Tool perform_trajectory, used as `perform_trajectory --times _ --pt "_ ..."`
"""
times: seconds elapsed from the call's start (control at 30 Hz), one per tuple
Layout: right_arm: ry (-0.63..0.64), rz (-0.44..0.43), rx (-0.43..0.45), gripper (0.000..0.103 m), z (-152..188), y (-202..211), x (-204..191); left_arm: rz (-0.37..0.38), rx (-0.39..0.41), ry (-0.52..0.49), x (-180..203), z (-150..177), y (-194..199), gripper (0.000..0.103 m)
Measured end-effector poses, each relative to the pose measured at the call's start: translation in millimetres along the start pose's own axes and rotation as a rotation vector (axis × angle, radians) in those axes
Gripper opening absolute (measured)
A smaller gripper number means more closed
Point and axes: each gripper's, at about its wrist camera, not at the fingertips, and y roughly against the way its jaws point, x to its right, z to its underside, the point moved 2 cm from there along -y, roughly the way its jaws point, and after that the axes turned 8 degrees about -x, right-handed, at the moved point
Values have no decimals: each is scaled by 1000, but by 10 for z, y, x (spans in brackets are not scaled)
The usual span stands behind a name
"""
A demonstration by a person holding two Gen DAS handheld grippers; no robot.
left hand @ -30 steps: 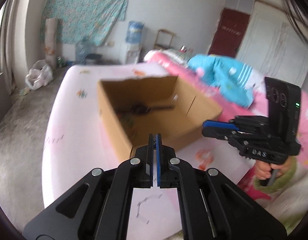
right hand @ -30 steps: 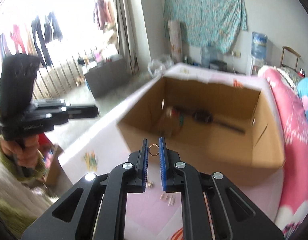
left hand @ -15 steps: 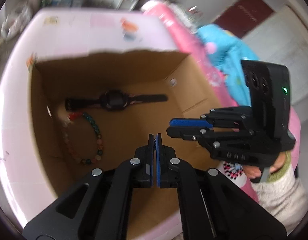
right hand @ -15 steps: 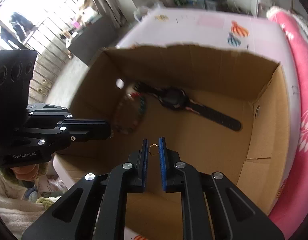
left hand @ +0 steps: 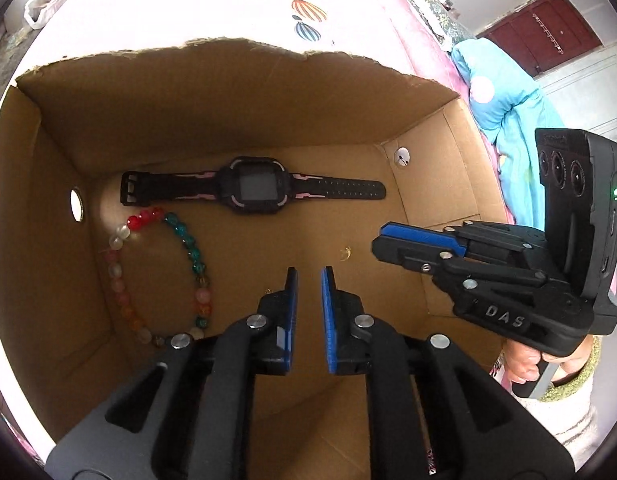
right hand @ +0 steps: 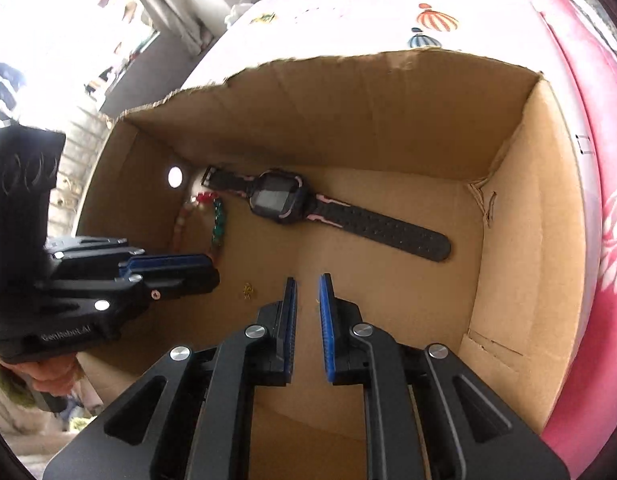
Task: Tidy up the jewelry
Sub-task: 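Carry both held charms over the box and open both tools inside it, then withdraw both tools from the box back over the table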
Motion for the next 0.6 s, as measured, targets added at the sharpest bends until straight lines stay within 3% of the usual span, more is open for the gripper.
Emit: perform_trajectory --times 0.2,0.37,0.47,0.6 --pt "-29 -6 60 12 79 184 8 29 77 -5 11 54 251 11" --pt "-34 -32 166 13 226 562 -74 87 162 -6 37 245 649 11" --pt "-30 -27 268 24 397 839 -174 94 238 -46 77 452 937 12" --pt "-30 -49 430 32 748 1133 -351 17 403 -124 68 898 1381 32"
